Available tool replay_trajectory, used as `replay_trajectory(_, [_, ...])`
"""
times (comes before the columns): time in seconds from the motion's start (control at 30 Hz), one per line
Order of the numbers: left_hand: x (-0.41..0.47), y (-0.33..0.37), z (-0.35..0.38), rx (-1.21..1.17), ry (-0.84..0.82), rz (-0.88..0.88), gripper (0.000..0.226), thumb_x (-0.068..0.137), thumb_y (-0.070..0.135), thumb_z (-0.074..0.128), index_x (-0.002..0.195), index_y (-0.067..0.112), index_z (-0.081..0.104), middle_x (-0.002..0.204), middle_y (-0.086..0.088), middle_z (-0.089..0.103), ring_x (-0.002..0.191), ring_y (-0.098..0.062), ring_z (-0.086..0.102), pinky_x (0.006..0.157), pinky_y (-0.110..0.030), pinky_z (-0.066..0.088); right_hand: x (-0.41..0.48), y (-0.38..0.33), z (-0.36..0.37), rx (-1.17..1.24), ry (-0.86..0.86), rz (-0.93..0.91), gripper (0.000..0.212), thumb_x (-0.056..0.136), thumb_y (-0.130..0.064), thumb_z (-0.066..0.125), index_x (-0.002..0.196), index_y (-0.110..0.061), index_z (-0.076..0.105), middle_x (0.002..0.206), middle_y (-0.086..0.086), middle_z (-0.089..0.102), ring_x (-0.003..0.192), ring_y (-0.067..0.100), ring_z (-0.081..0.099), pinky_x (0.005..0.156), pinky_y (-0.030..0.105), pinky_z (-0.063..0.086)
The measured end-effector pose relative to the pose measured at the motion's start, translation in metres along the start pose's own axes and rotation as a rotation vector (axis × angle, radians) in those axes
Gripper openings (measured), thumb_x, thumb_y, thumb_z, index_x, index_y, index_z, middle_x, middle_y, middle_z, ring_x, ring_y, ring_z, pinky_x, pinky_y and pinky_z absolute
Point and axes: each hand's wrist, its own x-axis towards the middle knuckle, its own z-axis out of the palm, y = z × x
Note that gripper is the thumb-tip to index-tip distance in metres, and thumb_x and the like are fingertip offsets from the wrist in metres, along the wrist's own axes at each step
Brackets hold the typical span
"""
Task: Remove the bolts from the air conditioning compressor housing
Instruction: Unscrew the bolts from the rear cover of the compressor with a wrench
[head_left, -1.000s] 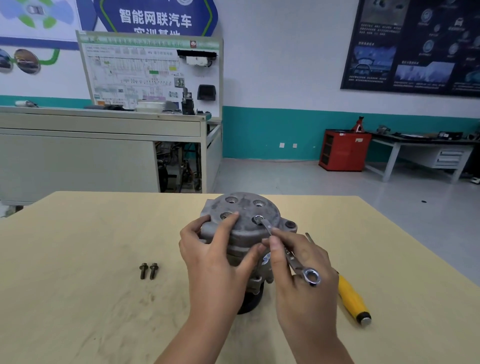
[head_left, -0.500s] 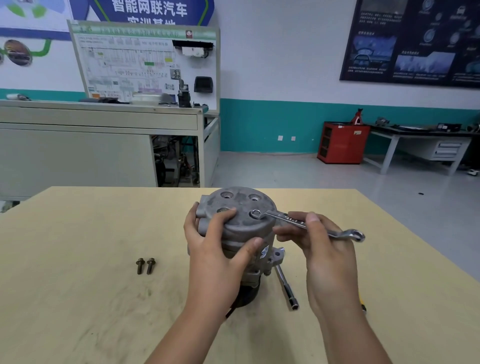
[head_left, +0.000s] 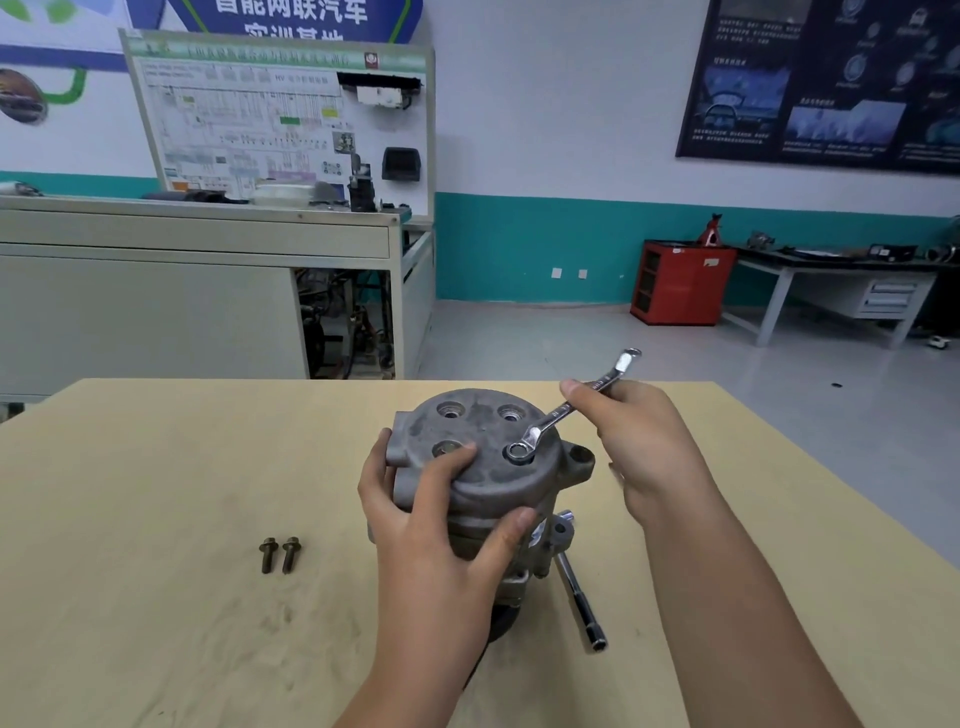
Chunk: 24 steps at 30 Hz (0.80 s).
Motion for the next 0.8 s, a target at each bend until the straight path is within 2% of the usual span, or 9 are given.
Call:
replay_trajectory(0.1, [0.000,-0.004,0.002,0.007,0.031,0.017,0.043,0.057,0.057,0.066,0.098,0.055,0.053,0.138,0.023,0.017,0.135,-0.011,0.029,0.095,0.005,0.020,0.005,-0.009,0.010,-0.016,-0.068,0.016,0.016,0.086,-0.021,0.068,0.073,-0.013,0.063,0.062,-0.010,0.063,0.056,-0.003,0.060,0.040,0.012,0.040])
replay_trajectory(0.17, [0.000,-0.005,0.002,0.013,0.036,0.026,0.043,0.056,0.058,0.066,0.098,0.057,0.053,0.138,0.024,0.016,0.137,-0.013,0.029,0.097,0.004,0.021,0.006,-0.013,0.019,-0.076,-0.123,0.022,0.020,0.084,-0.022,0.070,0.068,-0.014,0.061,0.050,-0.010,0.061,0.047,0.002,0.059,0.038,0.019,0.046])
replay_trajectory(0.23, [-0.001,-0.007,0.003,0.019,0.032,0.029,0.044,0.056,0.057,0.067,0.098,0.062,0.052,0.137,0.030,0.015,0.138,-0.012,0.027,0.098,0.001,0.022,0.009,-0.015,0.028,-0.202,-0.156,0.010,0.022,0.081,-0.028,0.071,0.067,-0.015,0.061,0.058,-0.001,0.063,0.061,0.021,0.065,0.060,0.040,0.057])
replay_trajectory(0.3, [-0.001,-0.010,0.003,0.030,0.029,0.046,0.046,0.059,0.051,0.075,0.098,0.062,0.052,0.137,0.031,0.014,0.138,-0.012,0.027,0.098,0.000,0.023,0.007,-0.019,0.038,-0.384,-0.168,-0.067,0.023,0.081,-0.033,0.069,0.071,-0.014,0.062,0.071,0.006,0.065,0.079,0.032,0.064,0.085,0.051,0.051])
replay_trajectory(0.37, [-0.002,-0.013,0.004,0.048,0.030,0.075,0.052,0.061,0.036,0.083,0.099,0.057,0.053,0.142,0.026,0.014,0.138,-0.012,0.027,0.100,-0.001,0.024,0.004,-0.023,0.046,-0.524,-0.169,-0.149,0.027,0.084,-0.036,0.066,0.068,-0.016,0.059,0.070,0.002,0.060,0.085,0.032,0.061,0.089,0.048,0.045])
replay_trajectory(0.43, [-0.002,-0.014,0.005,0.045,0.028,0.081,0.055,0.061,0.030,0.085,0.099,0.056,0.053,0.144,0.024,0.014,0.139,-0.013,0.027,0.102,-0.009,0.028,0.000,-0.025,0.051,-0.619,-0.144,-0.201,0.031,0.086,-0.040,0.063,0.064,-0.020,0.053,0.064,-0.006,0.054,0.081,0.025,0.056,0.082,0.039,0.038])
replay_trajectory(0.6, [-0.002,-0.015,0.006,0.034,0.047,0.099,0.068,0.061,0.037,0.086,0.108,0.066,0.045,0.143,0.028,0.013,0.137,-0.013,0.032,0.103,-0.022,0.039,-0.017,-0.022,0.058,-0.746,-0.083,-0.447,0.026,0.088,-0.043,0.058,0.070,-0.026,0.054,0.072,-0.006,0.049,0.087,0.018,0.049,0.072,0.034,0.020])
replay_trajectory(0.7, [0.000,-0.014,0.006,0.003,0.068,0.114,0.071,0.059,0.044,0.074,0.112,0.067,0.032,0.149,0.007,0.017,0.136,-0.007,0.032,0.099,-0.017,0.040,-0.028,-0.013,0.060,-0.784,-0.010,-0.618,0.016,0.085,-0.044,0.061,0.075,-0.032,0.061,0.078,-0.010,0.044,0.092,0.014,0.044,0.072,0.033,0.015])
replay_trajectory(0.8, [0.002,-0.014,0.009,-0.028,0.090,0.127,0.067,0.060,0.042,0.070,0.112,0.062,0.033,0.146,-0.003,0.024,0.130,-0.009,0.040,0.094,-0.037,0.049,-0.040,0.000,0.057,-0.688,0.120,-0.736,0.009,0.078,-0.037,0.068,0.076,-0.028,0.071,0.077,-0.013,0.047,0.085,0.016,0.047,0.073,0.030,0.014])
